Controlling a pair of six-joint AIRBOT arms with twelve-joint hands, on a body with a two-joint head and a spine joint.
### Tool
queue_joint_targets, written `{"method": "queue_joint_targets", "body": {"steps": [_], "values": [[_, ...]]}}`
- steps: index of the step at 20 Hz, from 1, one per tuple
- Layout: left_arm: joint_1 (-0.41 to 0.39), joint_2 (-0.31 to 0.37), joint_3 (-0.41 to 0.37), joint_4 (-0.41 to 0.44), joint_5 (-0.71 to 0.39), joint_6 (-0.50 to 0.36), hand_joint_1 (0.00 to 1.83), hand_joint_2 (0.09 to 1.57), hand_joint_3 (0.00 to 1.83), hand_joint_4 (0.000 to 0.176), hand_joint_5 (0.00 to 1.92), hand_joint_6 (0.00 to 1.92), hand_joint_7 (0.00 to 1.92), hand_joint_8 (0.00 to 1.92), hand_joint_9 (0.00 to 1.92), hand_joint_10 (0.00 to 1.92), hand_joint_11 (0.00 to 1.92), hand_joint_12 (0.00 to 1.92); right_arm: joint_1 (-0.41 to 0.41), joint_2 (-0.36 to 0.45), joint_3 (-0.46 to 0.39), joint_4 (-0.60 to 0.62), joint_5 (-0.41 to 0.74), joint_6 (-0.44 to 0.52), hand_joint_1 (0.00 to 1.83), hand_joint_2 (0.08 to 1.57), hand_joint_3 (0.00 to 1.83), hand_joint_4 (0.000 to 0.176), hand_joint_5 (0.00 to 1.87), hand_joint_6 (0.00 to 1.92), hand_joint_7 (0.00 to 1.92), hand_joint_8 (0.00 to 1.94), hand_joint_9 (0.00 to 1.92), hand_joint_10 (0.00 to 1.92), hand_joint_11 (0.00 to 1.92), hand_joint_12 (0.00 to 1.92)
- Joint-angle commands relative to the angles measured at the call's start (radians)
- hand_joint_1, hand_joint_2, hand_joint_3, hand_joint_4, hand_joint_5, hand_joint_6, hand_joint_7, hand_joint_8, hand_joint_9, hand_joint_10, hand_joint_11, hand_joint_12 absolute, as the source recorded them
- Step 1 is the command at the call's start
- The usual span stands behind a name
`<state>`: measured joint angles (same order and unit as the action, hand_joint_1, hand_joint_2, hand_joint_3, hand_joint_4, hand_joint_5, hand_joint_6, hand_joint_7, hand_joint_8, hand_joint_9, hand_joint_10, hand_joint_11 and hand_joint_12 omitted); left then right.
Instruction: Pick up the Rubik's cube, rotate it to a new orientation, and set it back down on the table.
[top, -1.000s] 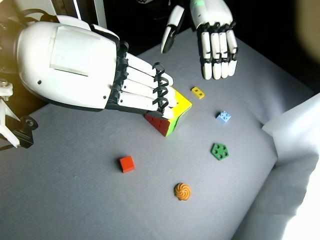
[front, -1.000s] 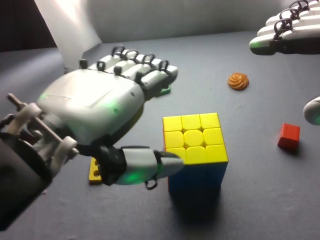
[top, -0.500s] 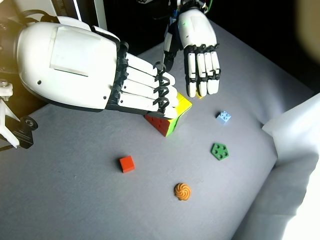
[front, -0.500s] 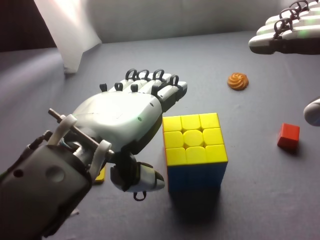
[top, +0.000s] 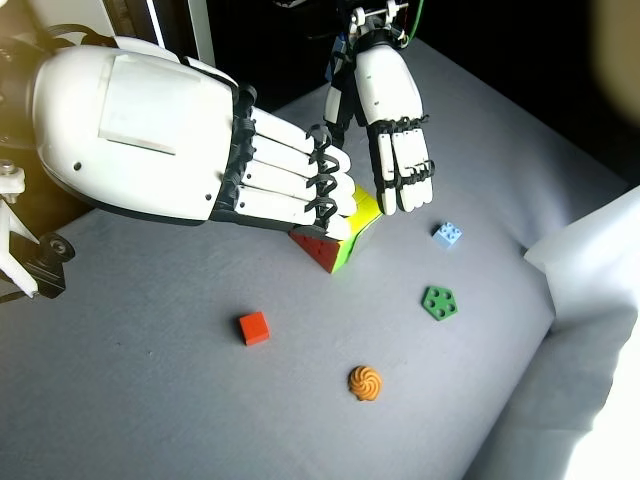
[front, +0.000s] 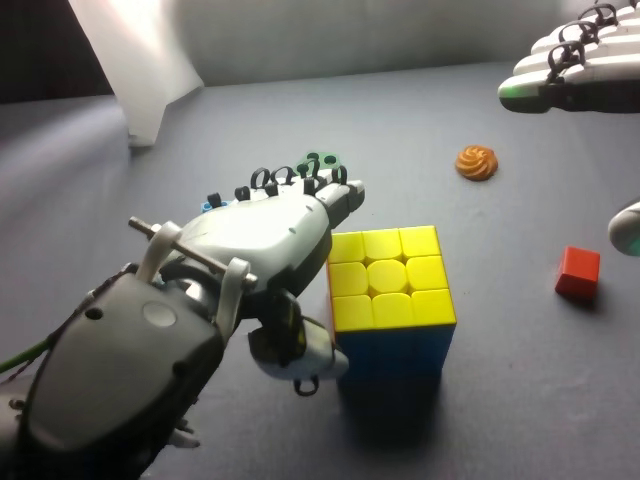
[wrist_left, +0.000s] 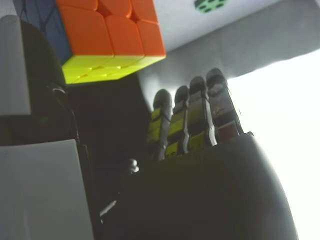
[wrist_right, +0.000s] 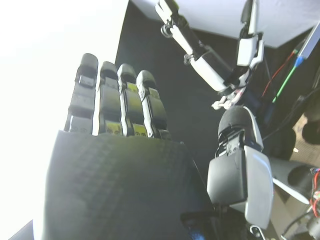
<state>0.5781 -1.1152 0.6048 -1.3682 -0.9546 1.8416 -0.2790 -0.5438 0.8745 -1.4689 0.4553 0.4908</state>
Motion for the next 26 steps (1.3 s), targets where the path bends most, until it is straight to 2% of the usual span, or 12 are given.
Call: {"method": "queue_joint_targets", "body": {"steps": [1, 8, 9, 10, 11, 15, 17, 18, 21, 22, 25, 26], "values": [[-0.017, -0.008, 0.007, 0.061, -0.048, -0.001, 1.36, 0.92, 0.02, 0.0, 0.15, 0.02, 0.04, 0.01, 0.0, 0.0, 0.0, 0.0, 0.007, 0.0, -0.001, 0.051, 0.023, -0.002, 0.05, 1.12, 0.0, 0.0, 0.1, 0.0, 0.08, 0.0, 0.04, 0.0, 0.0, 0.24], [-0.054, -0.062, 0.054, -0.023, -0.055, -0.001, 1.33, 0.92, 0.01, 0.0, 0.15, 0.0, 0.06, 0.0, 0.0, 0.0, 0.0, 0.0, 0.007, 0.001, -0.001, 0.051, 0.094, -0.009, 0.05, 1.11, 0.0, 0.0, 0.1, 0.0, 0.09, 0.0, 0.06, 0.0, 0.0, 0.33], [-0.055, -0.07, 0.058, -0.029, -0.057, -0.001, 1.24, 0.89, 0.0, 0.025, 0.14, 0.0, 0.04, 0.0, 0.0, 0.0, 0.0, 0.0, 0.007, 0.001, -0.001, 0.051, 0.094, -0.011, 0.06, 1.11, 0.0, 0.0, 0.11, 0.0, 0.09, 0.0, 0.06, 0.0, 0.0, 0.33], [-0.054, -0.08, 0.065, -0.037, -0.059, -0.001, 1.21, 0.86, 0.0, 0.103, 0.23, 0.01, 0.1, 0.0, 0.02, 0.0, 0.01, 0.01, 0.007, 0.001, -0.001, 0.051, 0.094, -0.018, 0.04, 1.12, 0.0, 0.0, 0.1, 0.0, 0.09, 0.0, 0.06, 0.0, 0.0, 0.31], [-0.054, -0.088, 0.071, -0.043, -0.059, -0.001, 1.2, 0.85, 0.0, 0.118, 0.25, 0.02, 0.11, 0.0, 0.02, 0.0, 0.0, 0.01, 0.007, 0.0, -0.001, 0.051, 0.094, -0.022, 0.04, 1.12, 0.0, 0.0, 0.08, 0.0, 0.07, 0.0, 0.04, 0.0, 0.0, 0.23], [-0.054, -0.112, 0.093, -0.066, -0.059, 0.004, 1.25, 0.89, 0.0, 0.014, 0.11, 0.0, 0.05, 0.0, 0.0, 0.0, 0.0, 0.0, 0.007, 0.001, -0.001, 0.051, 0.094, -0.025, 0.05, 1.12, 0.0, 0.0, 0.06, 0.0, 0.04, 0.0, 0.01, 0.0, 0.0, 0.14], [-0.052, -0.118, 0.1, -0.076, -0.059, 0.009, 1.26, 0.87, 0.0, 0.015, 0.09, 0.0, 0.02, 0.0, 0.0, 0.0, 0.0, 0.0, 0.007, 0.001, -0.001, 0.051, 0.094, -0.025, 0.09, 1.11, 0.0, 0.0, 0.1, 0.0, 0.09, 0.0, 0.06, 0.0, 0.0, 0.33], [-0.05, -0.12, 0.103, -0.083, -0.059, 0.012, 1.27, 0.87, 0.0, 0.024, 0.11, 0.01, 0.04, 0.01, 0.0, 0.0, 0.0, 0.0, 0.007, 0.001, -0.001, 0.051, 0.094, -0.026, 0.09, 1.12, 0.0, 0.0, 0.08, 0.0, 0.06, 0.0, 0.03, 0.0, 0.0, 0.25], [-0.044, -0.127, 0.116, -0.093, -0.059, 0.013, 1.22, 0.86, 0.0, 0.0, 0.08, 0.0, 0.03, 0.0, 0.0, 0.0, 0.0, 0.0, 0.007, 0.001, -0.001, 0.051, 0.097, -0.026, 0.08, 1.12, 0.0, 0.0, 0.08, 0.01, 0.06, 0.0, 0.03, 0.0, 0.0, 0.23], [-0.044, -0.13, 0.121, -0.099, -0.059, 0.014, 1.21, 0.86, 0.0, 0.014, 0.08, 0.0, 0.0, 0.0, 0.0, 0.0, 0.0, 0.0, 0.007, 0.001, -0.001, 0.051, 0.097, -0.026, 0.08, 1.12, 0.0, 0.0, 0.06, 0.0, 0.04, 0.0, 0.01, 0.0, 0.0, 0.17], [-0.045, -0.144, 0.137, -0.114, -0.058, 0.019, 1.21, 0.84, 0.0, 0.022, 0.1, 0.01, 0.02, 0.01, 0.0, 0.0, 0.0, 0.0, 0.007, 0.001, -0.001, 0.051, 0.098, -0.026, 0.09, 1.11, 0.0, 0.0, 0.04, 0.0, 0.01, 0.0, 0.0, 0.0, 0.0, 0.08], [-0.043, -0.149, 0.143, -0.117, -0.058, 0.021, 1.22, 0.86, 0.0, 0.0, 0.08, 0.0, 0.04, 0.01, 0.0, 0.0, 0.03, 0.01, 0.007, 0.001, -0.001, 0.051, 0.099, -0.026, 0.1, 1.11, 0.0, 0.0, 0.07, 0.0, 0.04, 0.0, 0.01, 0.0, 0.0, 0.11]]}}
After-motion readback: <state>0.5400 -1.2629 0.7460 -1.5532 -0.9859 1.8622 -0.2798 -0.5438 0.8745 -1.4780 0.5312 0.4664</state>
